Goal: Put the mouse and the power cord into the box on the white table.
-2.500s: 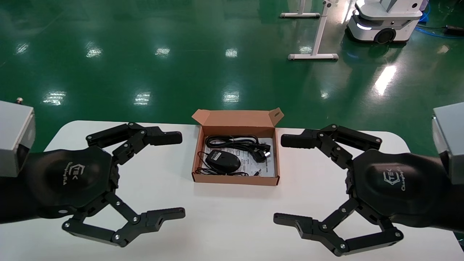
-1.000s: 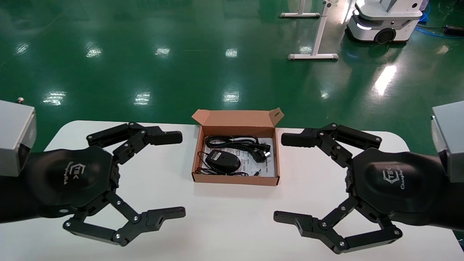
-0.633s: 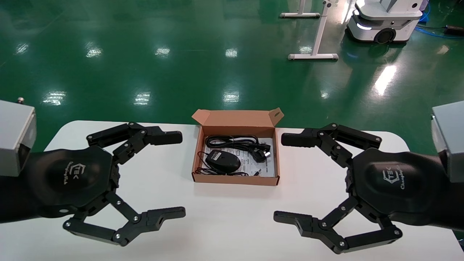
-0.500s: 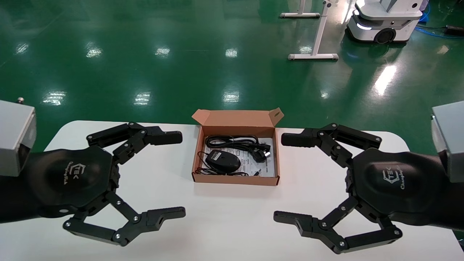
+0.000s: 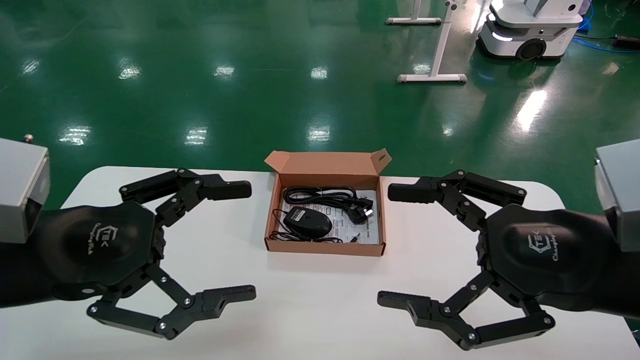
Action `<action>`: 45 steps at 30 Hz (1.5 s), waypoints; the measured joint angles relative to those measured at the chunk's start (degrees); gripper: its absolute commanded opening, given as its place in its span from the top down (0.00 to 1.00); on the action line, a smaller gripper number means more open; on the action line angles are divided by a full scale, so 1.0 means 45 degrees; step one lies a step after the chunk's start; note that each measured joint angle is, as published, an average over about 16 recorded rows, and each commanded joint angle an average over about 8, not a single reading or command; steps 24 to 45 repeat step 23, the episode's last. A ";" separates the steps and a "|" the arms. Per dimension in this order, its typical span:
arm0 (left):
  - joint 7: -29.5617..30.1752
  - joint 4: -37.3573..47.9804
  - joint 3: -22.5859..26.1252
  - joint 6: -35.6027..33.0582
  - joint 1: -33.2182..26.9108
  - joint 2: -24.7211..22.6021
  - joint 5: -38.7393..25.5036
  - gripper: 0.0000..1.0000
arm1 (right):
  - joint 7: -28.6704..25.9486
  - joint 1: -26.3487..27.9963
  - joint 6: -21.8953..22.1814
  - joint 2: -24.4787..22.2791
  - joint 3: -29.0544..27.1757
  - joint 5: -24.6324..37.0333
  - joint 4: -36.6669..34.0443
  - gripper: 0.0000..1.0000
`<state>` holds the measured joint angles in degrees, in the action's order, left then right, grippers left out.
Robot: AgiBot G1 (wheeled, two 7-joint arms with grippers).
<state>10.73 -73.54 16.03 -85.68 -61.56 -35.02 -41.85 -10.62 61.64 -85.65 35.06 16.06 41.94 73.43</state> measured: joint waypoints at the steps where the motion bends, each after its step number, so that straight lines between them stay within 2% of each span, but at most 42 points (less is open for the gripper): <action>1: 0.0000 0.0000 0.0000 0.0000 0.0000 0.0000 0.0000 0.00 | 0.0000 0.0000 0.0000 0.0000 0.0000 0.0000 0.0000 0.00; 45: 0.0000 0.0000 0.0000 0.0000 0.0000 0.0000 0.0000 0.00 | 0.0000 0.0000 0.0000 0.0000 0.0000 0.0000 0.0000 0.00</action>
